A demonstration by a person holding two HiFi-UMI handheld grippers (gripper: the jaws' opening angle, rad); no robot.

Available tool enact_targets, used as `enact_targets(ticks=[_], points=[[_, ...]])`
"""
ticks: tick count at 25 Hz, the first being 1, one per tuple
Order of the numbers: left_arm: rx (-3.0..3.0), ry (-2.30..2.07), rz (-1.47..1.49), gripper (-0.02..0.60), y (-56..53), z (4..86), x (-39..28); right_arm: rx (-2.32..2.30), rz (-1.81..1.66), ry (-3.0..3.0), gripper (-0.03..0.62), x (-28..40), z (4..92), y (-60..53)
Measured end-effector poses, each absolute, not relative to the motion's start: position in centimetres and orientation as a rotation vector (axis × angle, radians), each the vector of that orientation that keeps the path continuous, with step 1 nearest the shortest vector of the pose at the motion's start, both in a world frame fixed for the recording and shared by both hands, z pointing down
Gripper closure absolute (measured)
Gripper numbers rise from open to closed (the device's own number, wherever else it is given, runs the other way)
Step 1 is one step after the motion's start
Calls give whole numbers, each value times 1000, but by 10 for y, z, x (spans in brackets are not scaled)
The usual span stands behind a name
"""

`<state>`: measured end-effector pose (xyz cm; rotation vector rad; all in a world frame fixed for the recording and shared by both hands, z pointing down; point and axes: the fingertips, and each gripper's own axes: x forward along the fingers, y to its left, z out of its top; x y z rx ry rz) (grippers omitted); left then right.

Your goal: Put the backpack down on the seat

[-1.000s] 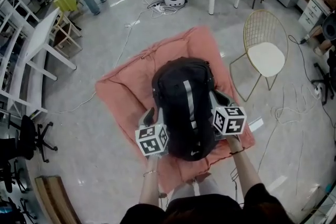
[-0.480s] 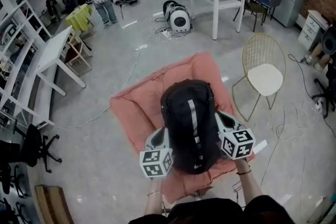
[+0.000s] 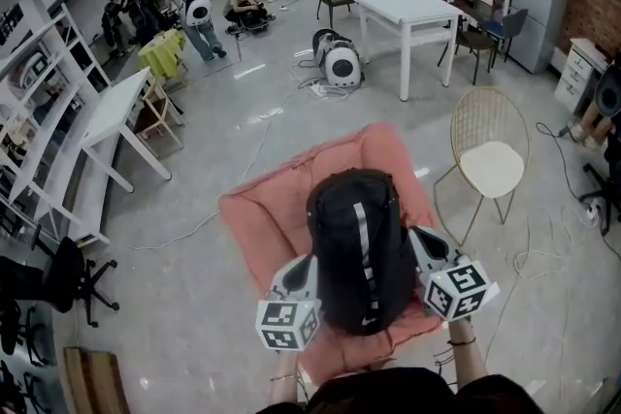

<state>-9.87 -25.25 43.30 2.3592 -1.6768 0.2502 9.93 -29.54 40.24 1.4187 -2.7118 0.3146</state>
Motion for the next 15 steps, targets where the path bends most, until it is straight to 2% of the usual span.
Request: enact_targets(ticks=[15], points=[[2450,-1795,87,566,-225,371,-103,1469,182,-2826,580,119,343,-272]])
